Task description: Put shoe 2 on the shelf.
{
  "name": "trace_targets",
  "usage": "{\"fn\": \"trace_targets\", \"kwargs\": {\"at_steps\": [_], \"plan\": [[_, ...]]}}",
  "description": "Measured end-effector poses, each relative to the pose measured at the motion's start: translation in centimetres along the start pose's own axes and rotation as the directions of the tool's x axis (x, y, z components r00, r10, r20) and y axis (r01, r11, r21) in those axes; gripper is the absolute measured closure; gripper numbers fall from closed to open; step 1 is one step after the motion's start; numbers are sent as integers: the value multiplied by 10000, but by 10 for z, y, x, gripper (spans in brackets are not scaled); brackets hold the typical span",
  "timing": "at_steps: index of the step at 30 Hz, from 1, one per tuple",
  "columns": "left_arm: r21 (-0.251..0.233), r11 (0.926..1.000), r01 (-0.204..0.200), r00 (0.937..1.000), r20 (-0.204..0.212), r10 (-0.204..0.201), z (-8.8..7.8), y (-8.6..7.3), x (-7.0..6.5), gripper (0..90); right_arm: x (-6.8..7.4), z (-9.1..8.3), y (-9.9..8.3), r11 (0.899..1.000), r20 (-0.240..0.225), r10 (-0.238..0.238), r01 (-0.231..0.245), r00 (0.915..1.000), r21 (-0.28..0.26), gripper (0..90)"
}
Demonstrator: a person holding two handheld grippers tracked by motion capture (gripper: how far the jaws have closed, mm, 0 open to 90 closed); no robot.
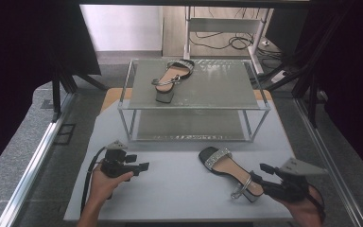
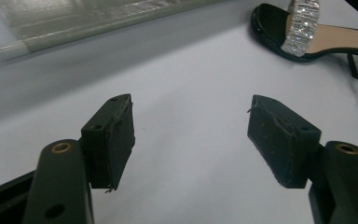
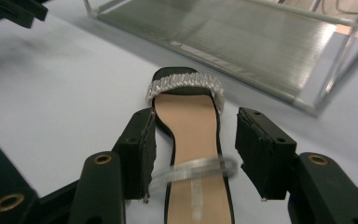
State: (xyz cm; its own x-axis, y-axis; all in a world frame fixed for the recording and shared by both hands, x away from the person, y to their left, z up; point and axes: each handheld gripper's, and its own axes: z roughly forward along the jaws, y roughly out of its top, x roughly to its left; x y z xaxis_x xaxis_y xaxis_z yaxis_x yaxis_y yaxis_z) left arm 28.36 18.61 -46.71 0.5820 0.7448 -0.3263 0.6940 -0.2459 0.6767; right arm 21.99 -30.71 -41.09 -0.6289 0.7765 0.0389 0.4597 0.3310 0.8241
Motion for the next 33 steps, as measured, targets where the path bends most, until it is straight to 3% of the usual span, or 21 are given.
{"fn": "trace_targets", "kwargs": {"at_steps": [4,10,13,14,15,20,25,31,33], "plan": [[68,9997,-248,9997,41,248,1,-1,-3,312,-4,27,23,9953,-405,-251,288,9989,921,438],[92,9996,-261,9996,53,260,2,-2,-3,312,-16,56,37,9792,-487,-5,104,9988,2026,415],[213,9992,-334,9994,125,332,5,-2,-5,310,-18,70,39,9596,-351,-258,345,9991,2794,391],[259,9991,-341,9993,152,337,5,-2,-5,308,-19,77,39,9447,-310,-401,480,9987,3245,381],[280,9989,-365,9991,204,359,6,-2,-6,308,-19,77,39,9447,-310,-401,480,9987,3245,381],[279,9985,-473,9986,255,465,4,-2,-8,303,-19,94,33,8995,-238,-628,669,9977,4319,354],[275,9985,-473,9985,273,466,2,-2,-10,303,-15,108,23,8576,-276,-864,884,9959,5067,317],[457,9965,-693,9973,257,682,3,-3,-12,301,-13,107,22,8516,-126,-706,668,9974,5200,296],[452,9966,-685,9974,261,674,3,-3,-12,301,-13,107,22,8401,-208,-666,673,9976,5382,281]]}}
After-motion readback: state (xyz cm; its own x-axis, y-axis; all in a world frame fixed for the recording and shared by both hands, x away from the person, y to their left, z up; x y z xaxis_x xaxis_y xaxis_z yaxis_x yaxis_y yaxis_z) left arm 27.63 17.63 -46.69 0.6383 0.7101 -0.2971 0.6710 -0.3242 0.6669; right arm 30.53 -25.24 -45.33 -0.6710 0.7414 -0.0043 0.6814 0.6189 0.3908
